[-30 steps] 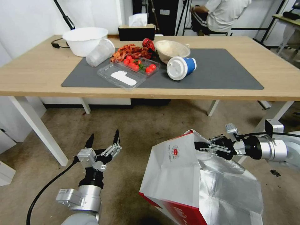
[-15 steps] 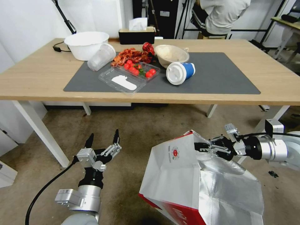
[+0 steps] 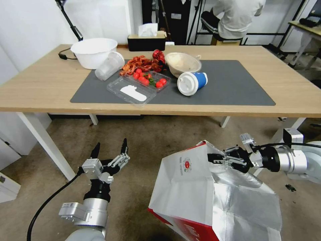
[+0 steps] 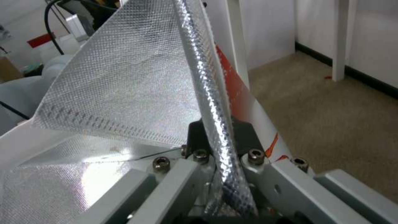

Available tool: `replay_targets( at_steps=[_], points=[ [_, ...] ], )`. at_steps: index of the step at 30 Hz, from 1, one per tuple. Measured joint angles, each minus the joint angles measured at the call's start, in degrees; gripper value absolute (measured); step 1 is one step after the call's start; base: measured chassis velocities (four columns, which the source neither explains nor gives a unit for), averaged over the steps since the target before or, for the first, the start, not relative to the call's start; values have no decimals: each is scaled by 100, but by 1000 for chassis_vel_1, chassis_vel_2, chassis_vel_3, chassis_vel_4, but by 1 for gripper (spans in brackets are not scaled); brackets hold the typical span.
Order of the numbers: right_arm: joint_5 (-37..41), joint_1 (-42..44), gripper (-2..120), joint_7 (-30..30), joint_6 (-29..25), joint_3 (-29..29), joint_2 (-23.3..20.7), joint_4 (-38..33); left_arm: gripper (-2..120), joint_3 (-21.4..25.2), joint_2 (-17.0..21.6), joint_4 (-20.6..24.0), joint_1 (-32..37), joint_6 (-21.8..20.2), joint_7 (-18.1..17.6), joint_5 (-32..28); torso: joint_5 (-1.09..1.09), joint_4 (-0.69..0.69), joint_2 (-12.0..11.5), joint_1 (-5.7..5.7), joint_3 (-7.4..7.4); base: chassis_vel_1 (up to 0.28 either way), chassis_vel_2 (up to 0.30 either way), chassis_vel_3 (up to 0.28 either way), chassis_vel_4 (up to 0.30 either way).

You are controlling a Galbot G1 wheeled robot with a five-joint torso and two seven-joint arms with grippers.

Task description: Pick up the food delivery bag from the floor and place it on the table.

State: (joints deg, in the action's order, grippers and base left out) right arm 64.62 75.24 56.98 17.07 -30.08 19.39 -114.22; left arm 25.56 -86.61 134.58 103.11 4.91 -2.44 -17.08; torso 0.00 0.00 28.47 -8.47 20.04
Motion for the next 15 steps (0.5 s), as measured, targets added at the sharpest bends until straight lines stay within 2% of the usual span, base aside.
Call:
replay_targets(
  at_steps=[15],
  points=[
    [41,16,0,25,14,-37,-25,-24,100,-7,-2,8,1,-4,1,6,0,0,335,-131,205,0,0,0,0]
  ],
)
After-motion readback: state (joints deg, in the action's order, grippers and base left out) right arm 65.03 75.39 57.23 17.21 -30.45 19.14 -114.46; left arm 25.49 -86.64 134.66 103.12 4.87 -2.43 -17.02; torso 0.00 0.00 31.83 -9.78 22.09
